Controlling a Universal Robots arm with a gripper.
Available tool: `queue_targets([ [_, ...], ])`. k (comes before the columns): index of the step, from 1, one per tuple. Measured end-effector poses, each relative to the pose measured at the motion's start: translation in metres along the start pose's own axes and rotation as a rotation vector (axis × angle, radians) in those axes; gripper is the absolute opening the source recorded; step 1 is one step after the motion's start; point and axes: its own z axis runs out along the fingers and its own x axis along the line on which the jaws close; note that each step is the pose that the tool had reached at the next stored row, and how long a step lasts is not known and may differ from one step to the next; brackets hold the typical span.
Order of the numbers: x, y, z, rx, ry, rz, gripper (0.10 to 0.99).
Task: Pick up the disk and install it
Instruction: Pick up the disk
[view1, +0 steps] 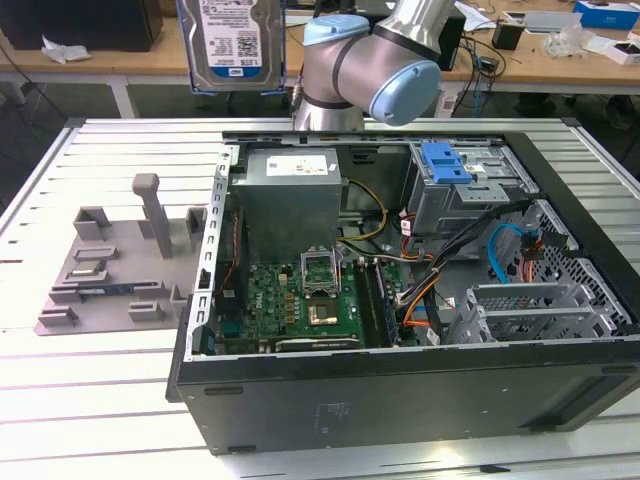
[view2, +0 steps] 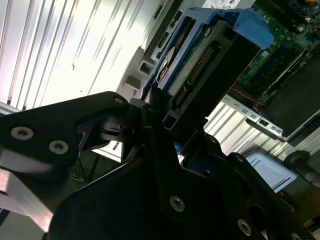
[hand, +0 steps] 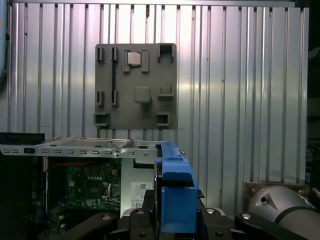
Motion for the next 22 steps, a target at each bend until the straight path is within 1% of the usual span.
queue_targets([
  [1,0.0001,-0.0037,-0.0001,0.000,0.0000,0.000,0.369],
  [2,0.0002,-0.0103,-0.0002,0.000,0.0000,0.000,0.369],
  [3,0.0003,-0.0138,-0.0002,0.000,0.0000,0.000,0.369],
  [5,0.0006,-0.0254,-0.0003,0.000,-0.0001,0.000,0.369],
  [7,0.0008,-0.0344,-0.0004,0.000,-0.0001,0.000,0.369],
  [8,0.0009,-0.0401,-0.0005,0.000,0.0000,0.000,0.369],
  [12,0.0013,-0.0567,-0.0007,0.000,0.0000,0.000,0.369],
  [13,0.0014,-0.0628,-0.0009,0.000,0.0000,0.000,0.369],
  [14,0.0015,-0.0674,-0.0009,0.000,0.0000,0.000,0.369],
  [17,0.0017,-0.0794,-0.0011,0.000,0.0000,0.000,0.369],
  [19,0.0020,-0.0931,-0.0012,0.000,0.0000,0.000,0.369],
  [20,0.0022,-0.1025,-0.0014,0.000,-0.0001,0.000,0.369],
  [21,0.0024,-0.1085,-0.0015,0.000,0.0000,0.000,0.369],
  [22,0.0025,-0.1125,-0.0015,0.000,-0.0001,0.000,0.369],
])
